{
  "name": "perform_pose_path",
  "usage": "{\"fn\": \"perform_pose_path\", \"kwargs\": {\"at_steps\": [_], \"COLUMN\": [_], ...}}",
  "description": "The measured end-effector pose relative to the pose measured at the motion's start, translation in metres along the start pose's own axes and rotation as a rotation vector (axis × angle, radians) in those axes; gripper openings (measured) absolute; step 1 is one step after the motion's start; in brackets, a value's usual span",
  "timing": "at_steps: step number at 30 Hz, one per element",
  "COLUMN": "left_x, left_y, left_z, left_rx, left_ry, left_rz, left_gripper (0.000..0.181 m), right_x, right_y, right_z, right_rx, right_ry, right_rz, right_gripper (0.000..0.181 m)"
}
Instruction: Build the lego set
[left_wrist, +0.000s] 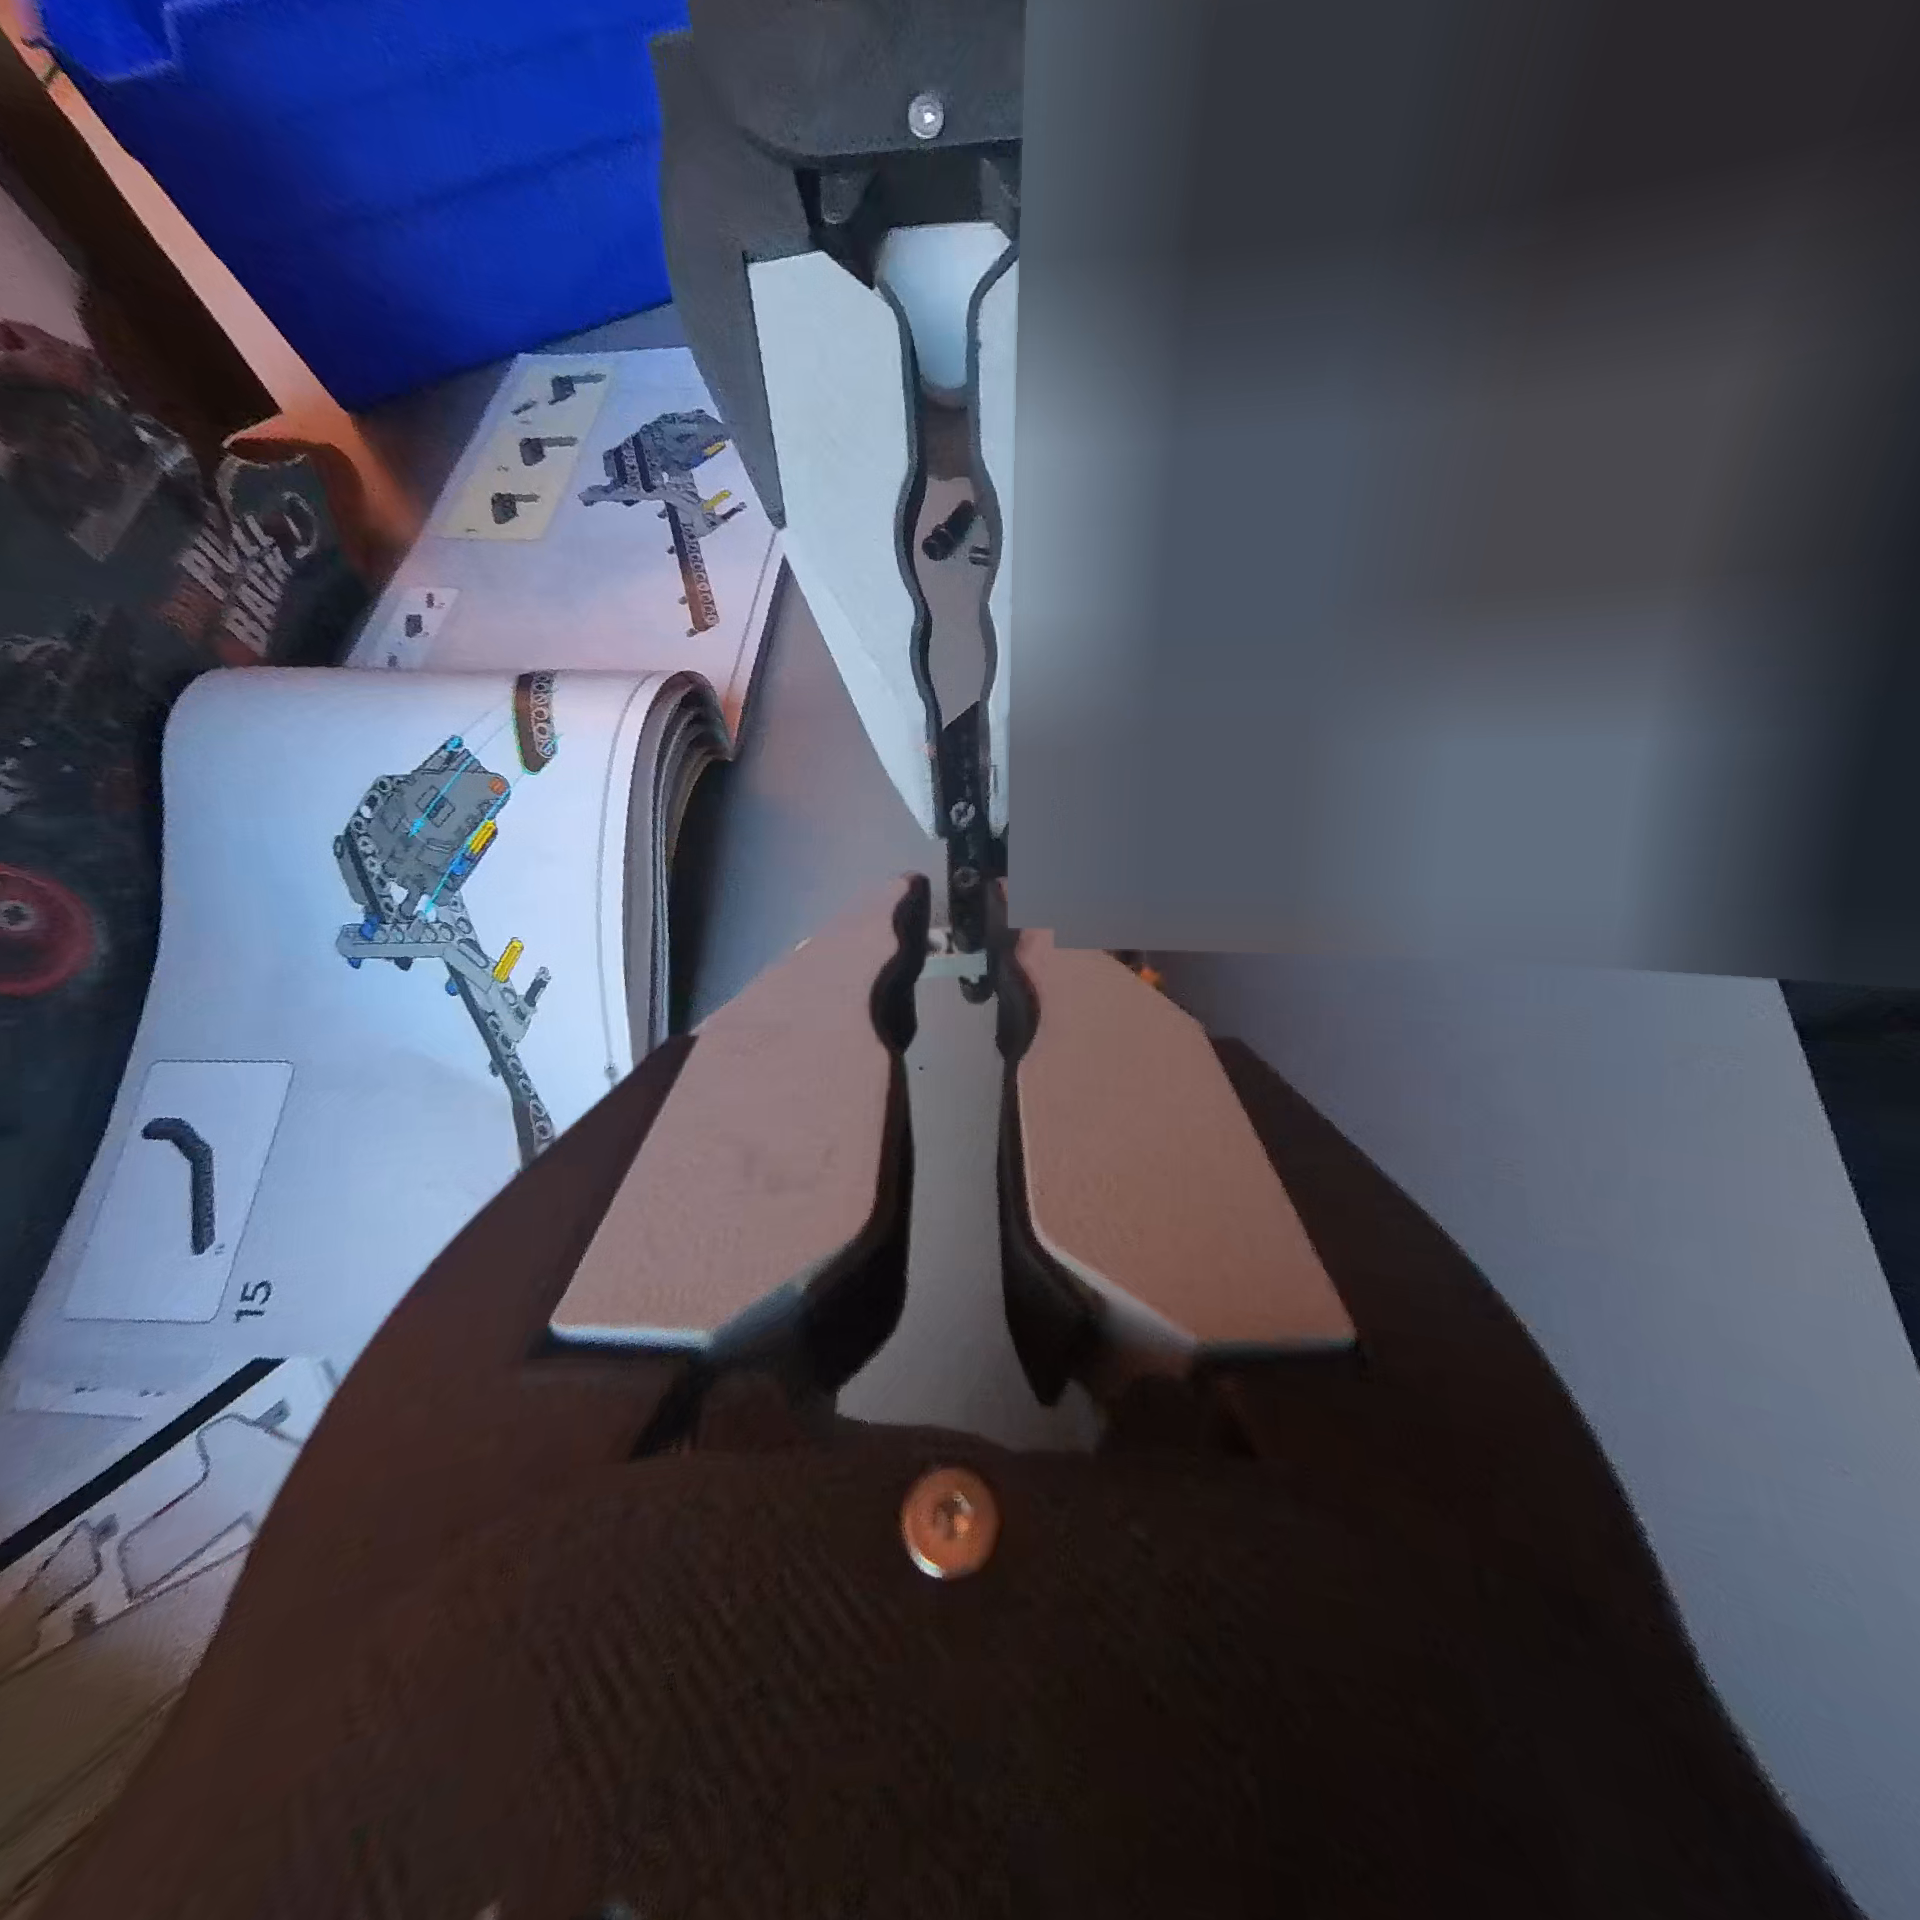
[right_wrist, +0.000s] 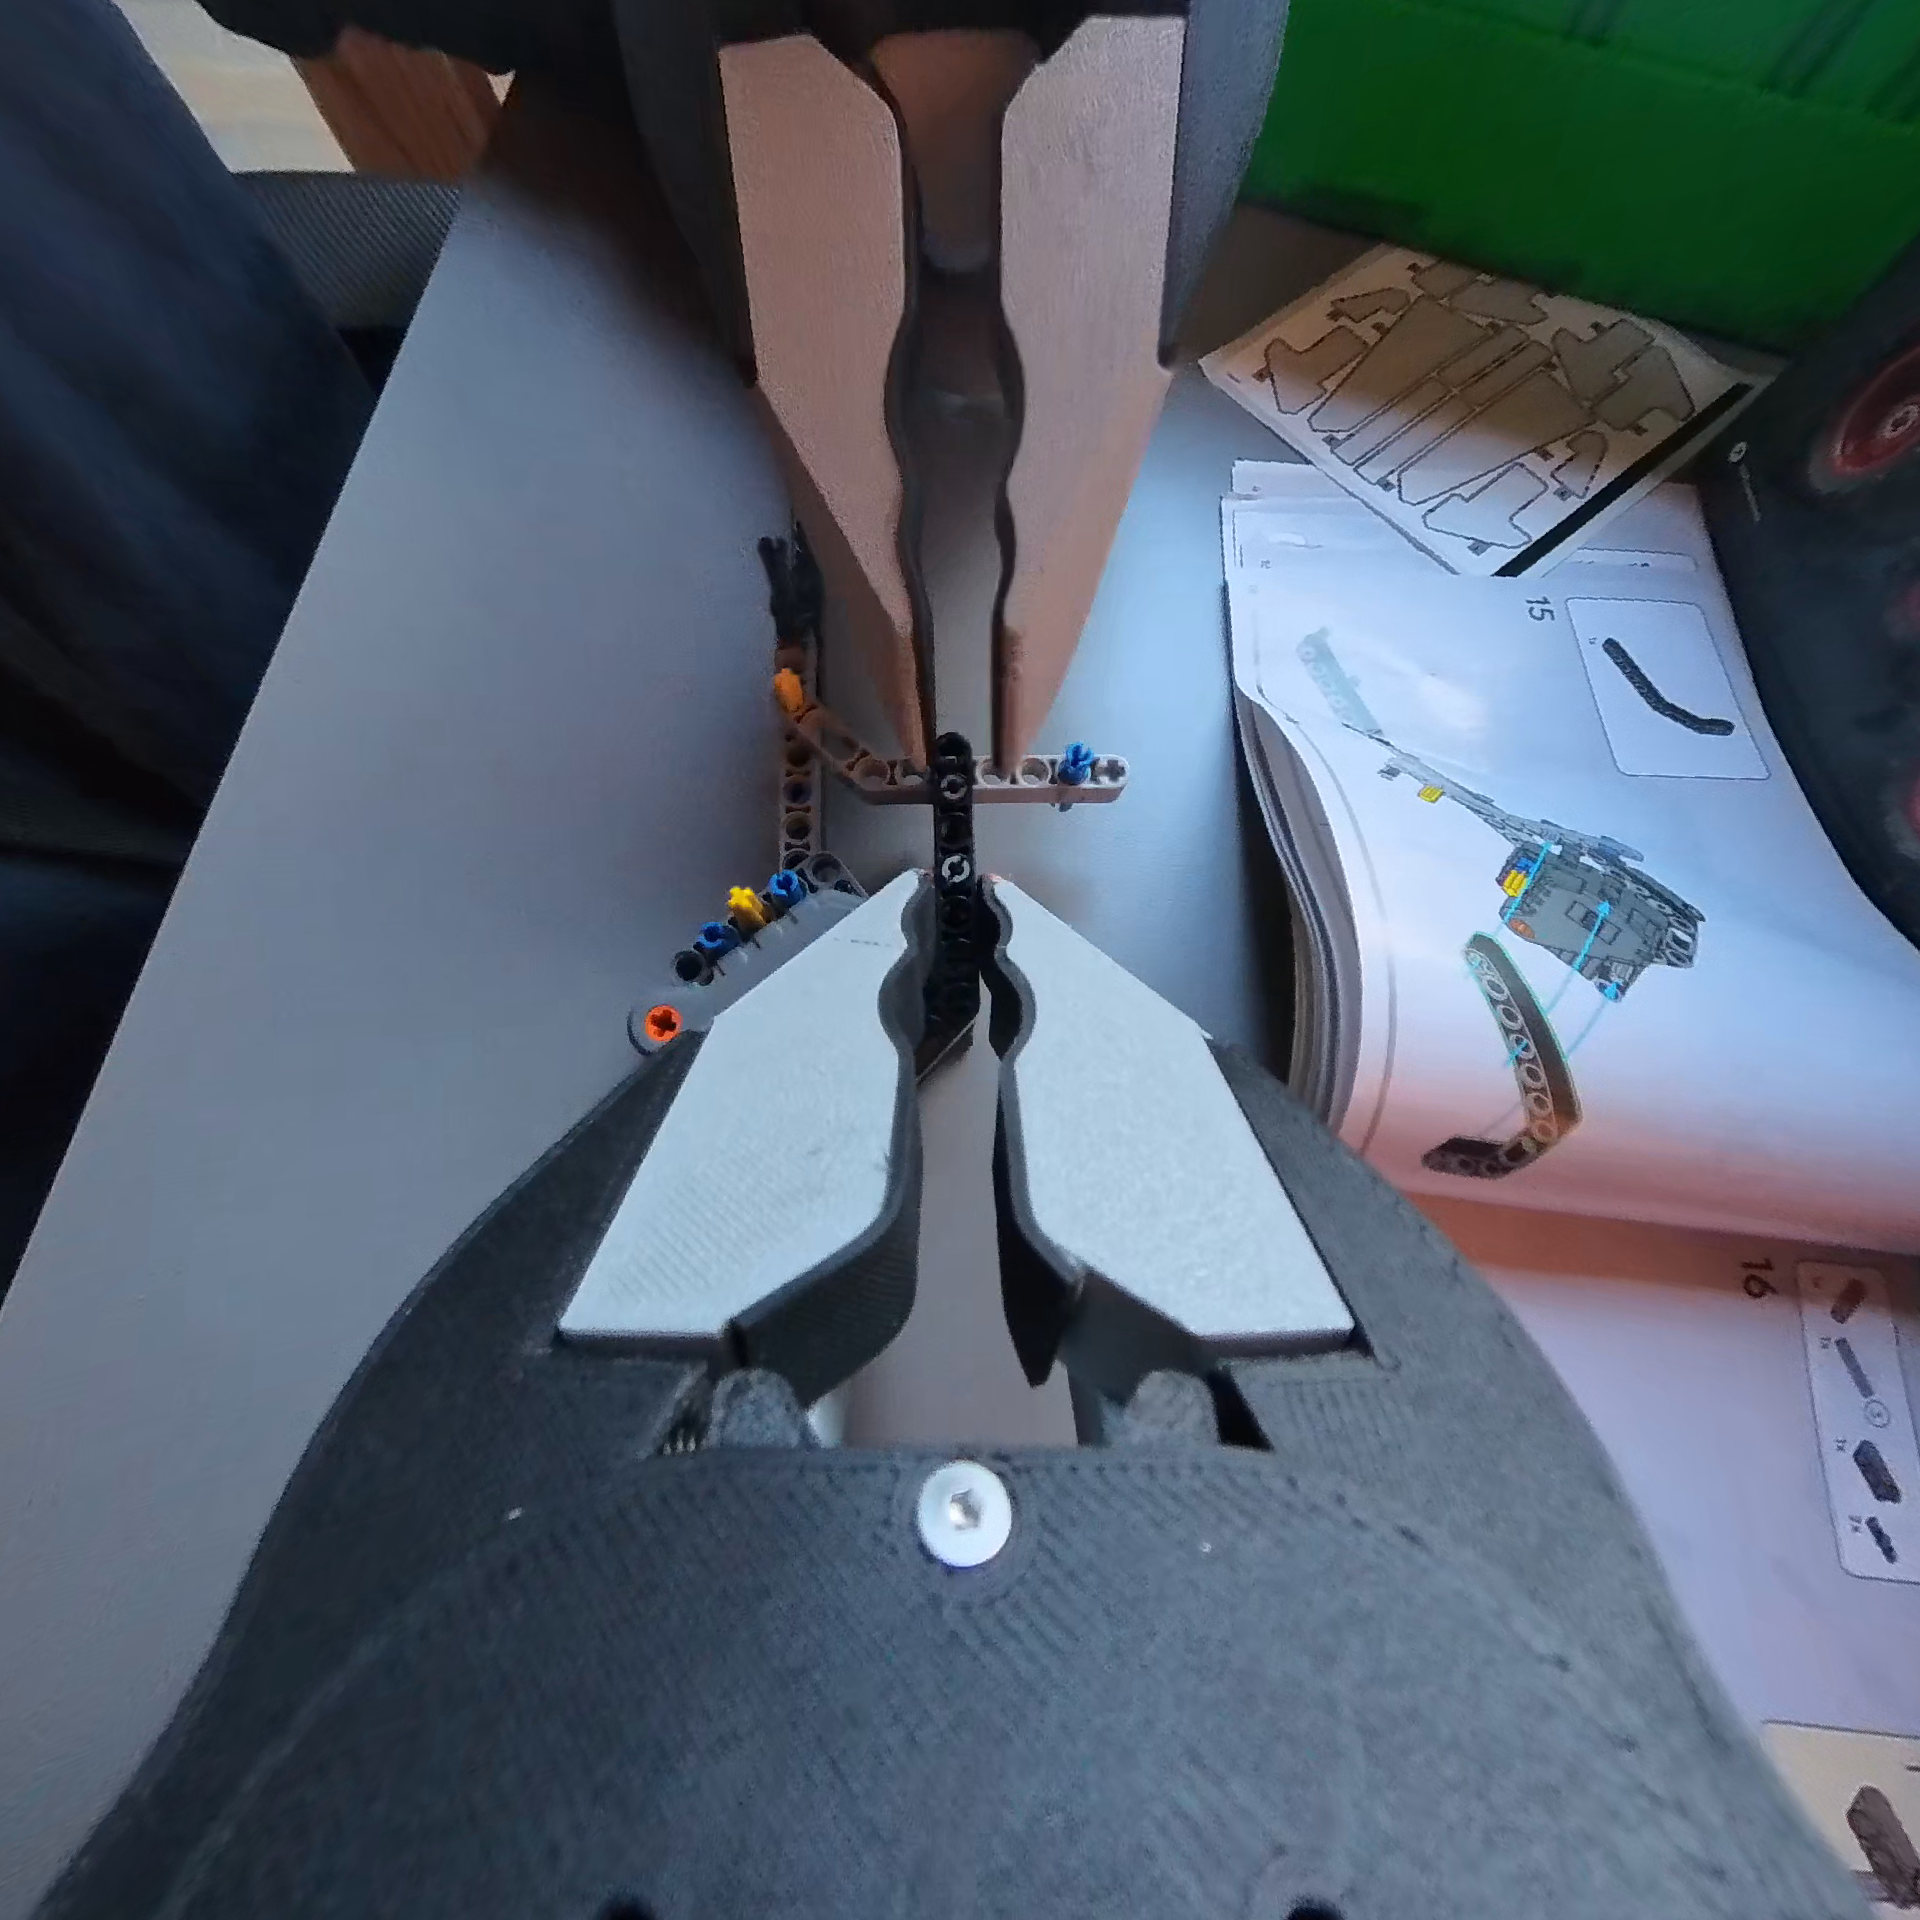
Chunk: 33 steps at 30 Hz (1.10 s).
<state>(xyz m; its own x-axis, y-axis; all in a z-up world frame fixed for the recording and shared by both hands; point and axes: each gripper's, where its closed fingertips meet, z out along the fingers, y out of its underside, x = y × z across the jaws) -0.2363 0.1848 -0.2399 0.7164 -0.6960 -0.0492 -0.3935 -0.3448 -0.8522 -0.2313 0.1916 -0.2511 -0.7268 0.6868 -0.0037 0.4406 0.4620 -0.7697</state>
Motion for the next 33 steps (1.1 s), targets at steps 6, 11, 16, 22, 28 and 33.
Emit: {"fn": "perform_pose_path", "kwargs": {"at_steps": [6,11,16,22,28,33], "left_x": [0.0008,0.0018,0.0023,0.0018,0.0007,-0.002], "left_y": [0.0018,0.0034,0.0044,0.0061,0.0075,0.0101], "left_z": [0.001,0.0,0.0005,0.0009,0.0018,0.0019], "left_rx": [-0.017,-0.013,-0.026,-0.056,-0.065,-0.09], "left_ry": [0.023,0.092,0.123,0.127,0.137,0.114], "left_rz": [-0.027,-0.122,-0.182,-0.211,-0.246,-0.224], "left_gripper": [0.0,0.003,0.003,0.003,0.003,0.004], "right_x": [0.0003,-0.0023,-0.0031,-0.0025,-0.0016,0.001], "right_y": [-0.0001,-0.001,-0.0001,0.0006,0.0016,0.0014], "right_z": [0.0015,0.0033,0.0036,0.0044,0.0052,0.0065], "right_rx": [-0.003,-0.008,-0.048,-0.081,-0.087,-0.096], "right_ry": [-0.007,-0.032,-0.024,-0.024,-0.041,-0.038], "right_rz": [0.011,0.018,0.003,0.015,0.038,0.042], "right_gripper": [0.005,0.005,0.005,0.004,0.005,0.004]}}
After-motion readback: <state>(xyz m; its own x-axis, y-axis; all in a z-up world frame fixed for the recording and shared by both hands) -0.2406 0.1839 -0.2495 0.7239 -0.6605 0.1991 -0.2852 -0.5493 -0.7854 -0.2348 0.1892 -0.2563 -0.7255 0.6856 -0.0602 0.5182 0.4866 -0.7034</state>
